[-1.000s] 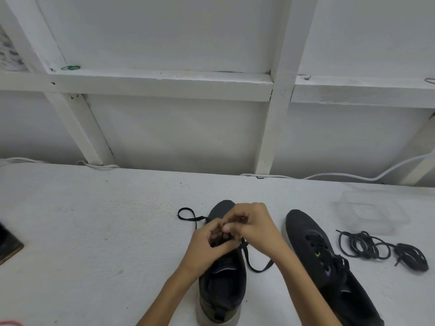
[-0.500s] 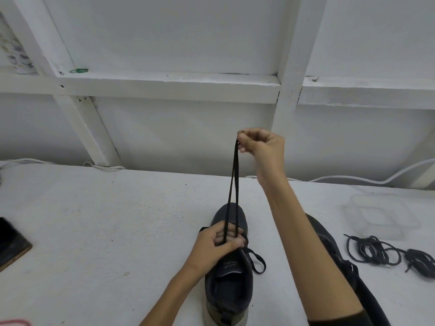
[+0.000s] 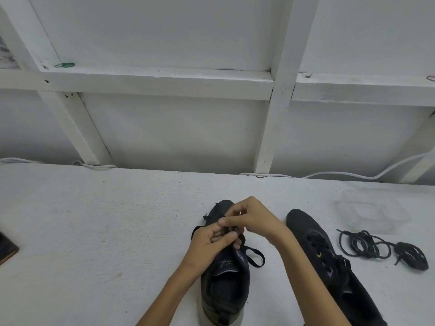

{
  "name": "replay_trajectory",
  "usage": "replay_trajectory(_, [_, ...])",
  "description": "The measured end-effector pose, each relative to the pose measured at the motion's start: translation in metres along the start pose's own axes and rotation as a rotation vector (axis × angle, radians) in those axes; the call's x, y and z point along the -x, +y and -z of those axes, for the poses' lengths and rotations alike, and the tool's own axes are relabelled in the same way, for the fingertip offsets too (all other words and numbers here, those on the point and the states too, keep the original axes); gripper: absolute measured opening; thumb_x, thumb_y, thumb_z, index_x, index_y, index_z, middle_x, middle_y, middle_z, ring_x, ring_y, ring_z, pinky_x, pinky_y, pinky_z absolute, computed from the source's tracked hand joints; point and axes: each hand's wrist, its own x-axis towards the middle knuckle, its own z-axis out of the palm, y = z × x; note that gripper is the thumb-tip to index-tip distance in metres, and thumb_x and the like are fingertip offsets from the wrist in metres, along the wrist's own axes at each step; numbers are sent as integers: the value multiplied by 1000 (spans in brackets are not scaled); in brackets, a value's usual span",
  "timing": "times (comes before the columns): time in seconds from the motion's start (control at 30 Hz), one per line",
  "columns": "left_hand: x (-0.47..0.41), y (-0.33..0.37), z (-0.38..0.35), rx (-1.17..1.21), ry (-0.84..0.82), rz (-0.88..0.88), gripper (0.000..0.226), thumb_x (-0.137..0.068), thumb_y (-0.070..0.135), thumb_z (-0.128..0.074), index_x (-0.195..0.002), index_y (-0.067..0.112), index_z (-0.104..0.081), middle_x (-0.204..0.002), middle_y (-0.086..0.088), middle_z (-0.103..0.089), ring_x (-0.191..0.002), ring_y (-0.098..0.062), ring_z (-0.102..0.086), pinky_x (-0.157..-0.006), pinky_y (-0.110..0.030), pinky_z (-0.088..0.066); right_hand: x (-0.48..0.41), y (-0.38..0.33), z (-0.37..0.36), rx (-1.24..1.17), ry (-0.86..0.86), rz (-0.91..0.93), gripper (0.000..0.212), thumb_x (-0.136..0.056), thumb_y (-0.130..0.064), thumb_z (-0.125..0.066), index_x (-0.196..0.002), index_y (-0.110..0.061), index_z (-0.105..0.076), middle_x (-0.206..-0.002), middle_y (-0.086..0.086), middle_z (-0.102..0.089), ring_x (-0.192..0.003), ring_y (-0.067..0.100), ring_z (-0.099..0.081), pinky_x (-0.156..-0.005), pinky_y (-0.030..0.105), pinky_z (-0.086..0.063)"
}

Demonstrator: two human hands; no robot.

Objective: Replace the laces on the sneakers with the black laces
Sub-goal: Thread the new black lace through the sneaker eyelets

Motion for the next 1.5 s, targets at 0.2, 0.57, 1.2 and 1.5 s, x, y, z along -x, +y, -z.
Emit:
replay_trajectory(0.2, [1,3,4,-55,18,22,20,-83,7,-74,-100,17,-72,-90,-3,-76,-89,-17,-73,-82,-22,-54,-2,-12,-6,-243,153,51,20,-78,2,-76,-63,-4,-64,-46,3,-53,-41,12,-47,-46,22,-39])
replay_trajectory(0.57, [-1,5,7,-139,-30,52,21,-78,13,-80,-97,17,-72,-90,2,-76,-91,-14,-72,-84,-22,-54,-48,-90,58,-702,450,273,8,-83,4,-69,-79,3,-62,-71,10,-58,-47,10,-49,-48,17,-41])
replay_trajectory(1.2, [-19,27,9,-270,4,-101,35,-82,28,-77,-115,33,-66,-109,18,-70,-108,-2,-63,-92,-15,-48,-3,-25,21,-126,70,147,25,-83,-16,-76,-80,8,-68,-57,7,-56,-49,7,-46,-48,12,-33])
replay_trajectory(1.5, [-17,9,11,-457,-121,63,61,-55,68,-72,-109,41,-61,-112,18,-63,-107,-6,-60,-93,-21,-50,0,-34,19,-237,132,193,19,-83,-8,-74,-72,6,-67,-63,16,-57,-54,15,-47,-50,20,-36])
